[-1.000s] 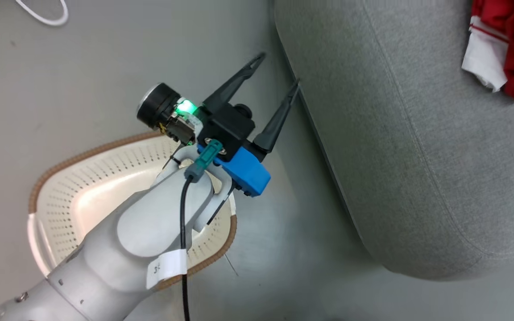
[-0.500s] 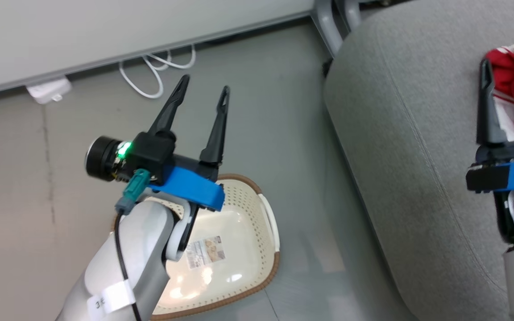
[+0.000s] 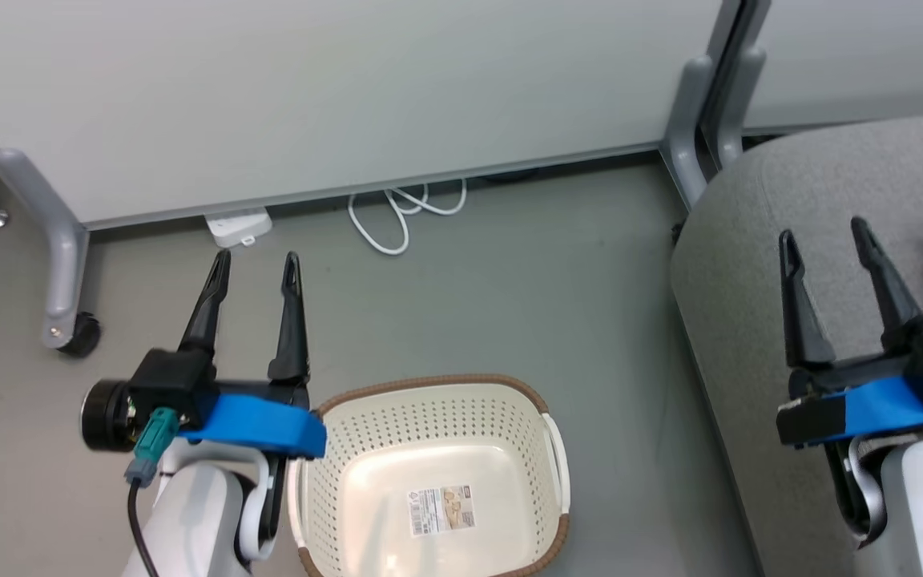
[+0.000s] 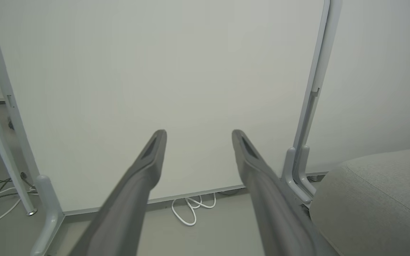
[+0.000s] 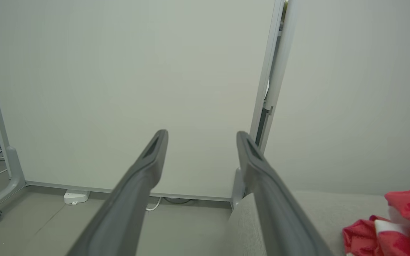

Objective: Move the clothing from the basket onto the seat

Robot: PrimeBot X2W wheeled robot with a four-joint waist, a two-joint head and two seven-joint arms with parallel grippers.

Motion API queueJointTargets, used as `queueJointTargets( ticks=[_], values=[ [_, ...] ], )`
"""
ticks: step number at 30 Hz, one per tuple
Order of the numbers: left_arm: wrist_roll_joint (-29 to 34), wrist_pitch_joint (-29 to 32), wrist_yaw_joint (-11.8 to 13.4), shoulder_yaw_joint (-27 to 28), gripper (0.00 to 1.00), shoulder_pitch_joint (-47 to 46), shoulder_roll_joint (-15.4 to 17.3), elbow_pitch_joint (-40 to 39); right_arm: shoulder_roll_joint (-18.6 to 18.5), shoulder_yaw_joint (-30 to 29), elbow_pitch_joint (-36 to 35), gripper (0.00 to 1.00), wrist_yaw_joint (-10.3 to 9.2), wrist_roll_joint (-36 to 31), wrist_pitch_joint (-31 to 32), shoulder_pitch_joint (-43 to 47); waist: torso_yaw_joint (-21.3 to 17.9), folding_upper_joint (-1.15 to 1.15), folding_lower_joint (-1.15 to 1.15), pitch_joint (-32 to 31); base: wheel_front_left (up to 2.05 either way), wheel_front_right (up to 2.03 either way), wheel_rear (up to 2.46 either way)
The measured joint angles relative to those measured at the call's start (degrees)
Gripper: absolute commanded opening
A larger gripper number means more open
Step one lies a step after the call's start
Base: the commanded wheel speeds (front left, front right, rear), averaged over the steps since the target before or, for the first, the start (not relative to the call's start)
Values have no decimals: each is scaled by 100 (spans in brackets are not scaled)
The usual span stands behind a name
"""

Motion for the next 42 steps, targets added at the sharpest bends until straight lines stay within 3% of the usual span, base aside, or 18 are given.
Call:
queueJointTargets(
  ticks=[10,22,42],
  values=[
    [369,0,-318,724,100,839,-286,-78,256,-29,145,100,0,55,0,679,286,0,0,-611,0,0,0],
    [594,0,-597,1011,100,1274,-431,97,453,-68,314,100,0,157,0,1151,482,0,0,-905,0,0,0],
    [542,-1,-669,1074,100,1408,-456,213,536,-109,498,100,0,213,0,1350,581,0,1,-1008,0,0,0]
  ],
)
